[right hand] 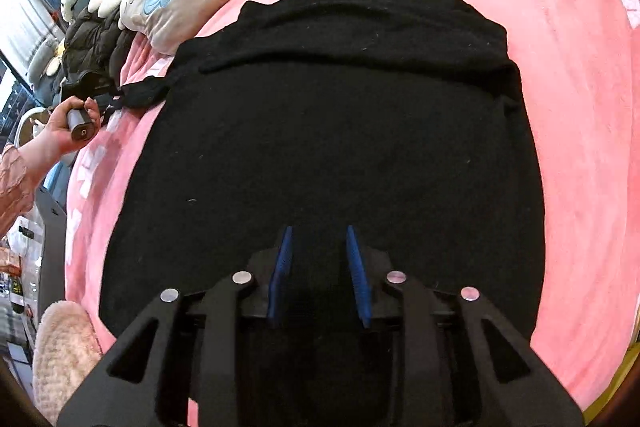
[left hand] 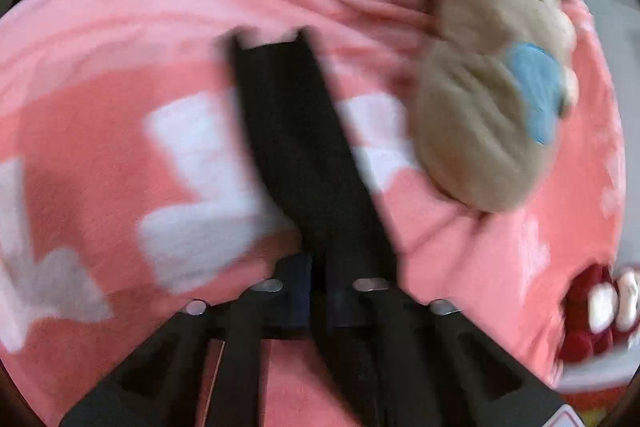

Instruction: Fold small clothes

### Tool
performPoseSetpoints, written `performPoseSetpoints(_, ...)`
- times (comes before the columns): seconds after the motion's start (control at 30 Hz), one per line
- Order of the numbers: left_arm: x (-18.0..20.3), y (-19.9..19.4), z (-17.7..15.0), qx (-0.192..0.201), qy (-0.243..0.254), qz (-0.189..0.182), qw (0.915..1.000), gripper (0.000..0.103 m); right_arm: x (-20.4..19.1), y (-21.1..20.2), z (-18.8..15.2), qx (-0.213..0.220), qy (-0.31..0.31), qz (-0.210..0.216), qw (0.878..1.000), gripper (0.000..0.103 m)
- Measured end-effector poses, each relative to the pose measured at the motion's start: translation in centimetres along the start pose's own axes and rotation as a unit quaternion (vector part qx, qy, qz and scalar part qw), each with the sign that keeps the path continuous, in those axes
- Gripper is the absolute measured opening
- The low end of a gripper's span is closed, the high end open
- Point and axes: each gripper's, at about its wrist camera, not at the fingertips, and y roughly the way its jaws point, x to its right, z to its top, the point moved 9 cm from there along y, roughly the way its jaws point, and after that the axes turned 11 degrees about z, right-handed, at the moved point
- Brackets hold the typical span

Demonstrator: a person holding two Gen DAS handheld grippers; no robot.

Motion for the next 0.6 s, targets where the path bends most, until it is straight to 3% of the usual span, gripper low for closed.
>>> performPoseSetpoints(0.07,3.1,-2.8,0.2,0.045,0.055,-0.021,0.9972,0.003,0.2,-0.2,-0.2,0.0,0.001,-0.001,1.0,0.027)
performPoseSetpoints(0.17,10.4,-8.8,-2.5,0.1,0.181,-0.058,0.9766,0.002,1.1,-0.2,-0.2,0.005,0.014,-0.003,1.0,0.028)
performPoseSetpoints(0.23,15.9,-13.3,-6.9,0.114,0.254,-0.108,0.9544,0.003,1.9,-0.3,-0.3,0.008,0.029,-0.002,1.0,0.028)
performPoseSetpoints(0.3,21.0,-17.3,-13.1,0.118,0.329,-0.15,0.9248,0.003,2.7,-0.5,-0.2,0.015,0.044,-0.004,0.999,0.028)
performPoseSetpoints(0.37,24.4,-18.7,-19.6,0.094,0.389,-0.178,0.899,0.005,3.6,-1.1,0.1,0.025,0.061,-0.001,0.998,0.028)
performPoseSetpoints(0.4,25.7,-18.5,-23.9,0.071,0.421,-0.184,0.885,0.013,4.0,-1.3,0.2,0.029,0.064,-0.002,0.998,0.029)
performPoseSetpoints(0.43,26.2,-17.6,-28.1,0.04,0.444,-0.182,0.8765,0.042,4.5,-1.6,0.3,0.032,0.069,-0.005,0.997,0.033)
performPoseSetpoints(0.5,25.6,-15.2,-34.2,-0.006,0.465,-0.169,0.8689,0.075,6.0,-2.5,0.6,0.042,0.077,-0.018,0.996,0.04)
performPoseSetpoints(0.6,22.7,-12.6,-41.2,-0.033,0.496,-0.141,0.8565,0.073,8.2,-4.3,1.8,0.057,0.077,-0.028,0.995,0.04)
